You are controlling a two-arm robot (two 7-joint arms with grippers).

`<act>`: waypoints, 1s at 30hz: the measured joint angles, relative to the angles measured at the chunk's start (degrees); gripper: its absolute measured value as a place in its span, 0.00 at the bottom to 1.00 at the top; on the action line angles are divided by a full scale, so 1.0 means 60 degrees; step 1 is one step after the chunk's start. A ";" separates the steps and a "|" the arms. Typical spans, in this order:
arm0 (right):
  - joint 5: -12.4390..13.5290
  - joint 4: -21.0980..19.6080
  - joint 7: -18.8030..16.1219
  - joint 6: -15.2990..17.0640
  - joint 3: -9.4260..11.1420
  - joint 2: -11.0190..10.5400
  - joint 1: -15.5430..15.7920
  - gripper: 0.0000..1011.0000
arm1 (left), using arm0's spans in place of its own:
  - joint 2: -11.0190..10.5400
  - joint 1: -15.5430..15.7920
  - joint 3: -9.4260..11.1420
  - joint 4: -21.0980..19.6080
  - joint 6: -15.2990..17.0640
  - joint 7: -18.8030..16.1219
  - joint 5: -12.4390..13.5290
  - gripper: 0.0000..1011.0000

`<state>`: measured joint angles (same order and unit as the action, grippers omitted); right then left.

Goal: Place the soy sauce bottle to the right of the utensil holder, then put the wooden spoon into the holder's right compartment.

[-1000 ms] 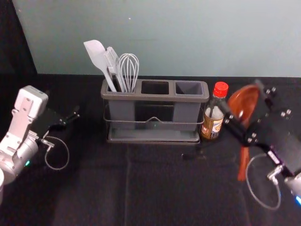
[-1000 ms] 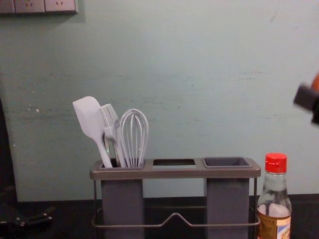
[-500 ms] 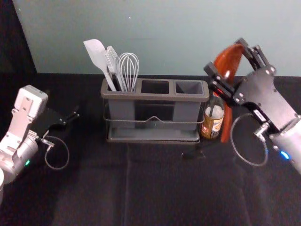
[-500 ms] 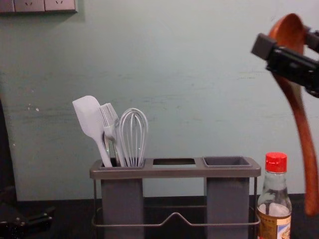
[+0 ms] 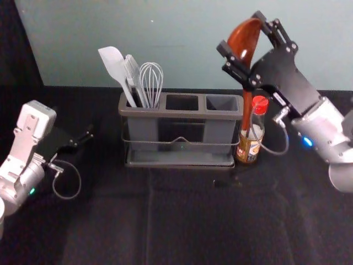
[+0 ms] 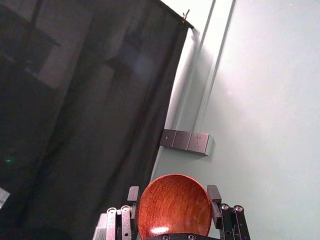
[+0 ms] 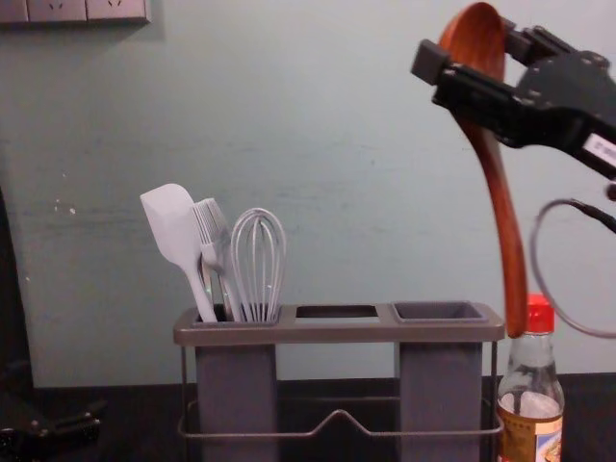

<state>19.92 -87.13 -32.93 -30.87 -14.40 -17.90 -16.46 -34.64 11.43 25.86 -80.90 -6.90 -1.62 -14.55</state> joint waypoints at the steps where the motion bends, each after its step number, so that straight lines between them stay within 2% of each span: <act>1: -0.0024 0.0183 0.0000 -0.0007 -0.0067 0.0072 -0.0193 0.83 | 0.0000 0.0000 0.0000 0.0000 0.0000 0.0000 0.0000 0.99; 6: -0.0062 0.0724 0.0001 -0.0131 -0.0200 0.0279 -0.0654 0.83 | 0.0000 0.0000 0.0000 0.0000 0.0000 0.0000 0.0000 0.99; 16: -0.0398 0.1851 0.0049 -0.1072 -0.0321 0.0799 -0.1473 0.83 | 0.0000 0.0000 -0.0001 0.0000 0.0000 0.0000 0.0000 0.99; 22: -0.0597 0.2320 0.0059 -0.1384 -0.0374 0.0976 -0.1691 0.83 | -0.0001 0.0000 0.0000 0.0000 0.0000 0.0000 0.0000 0.99; 30: -0.0739 0.3283 -0.0170 -0.2290 -0.0493 0.1230 -0.2019 0.83 | 0.0000 0.0000 0.0000 0.0000 0.0000 0.0001 0.0000 0.99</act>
<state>15.48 -67.43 -33.95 -44.61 -17.36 -10.52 -28.57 -34.64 11.43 25.86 -80.90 -6.91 -1.62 -14.55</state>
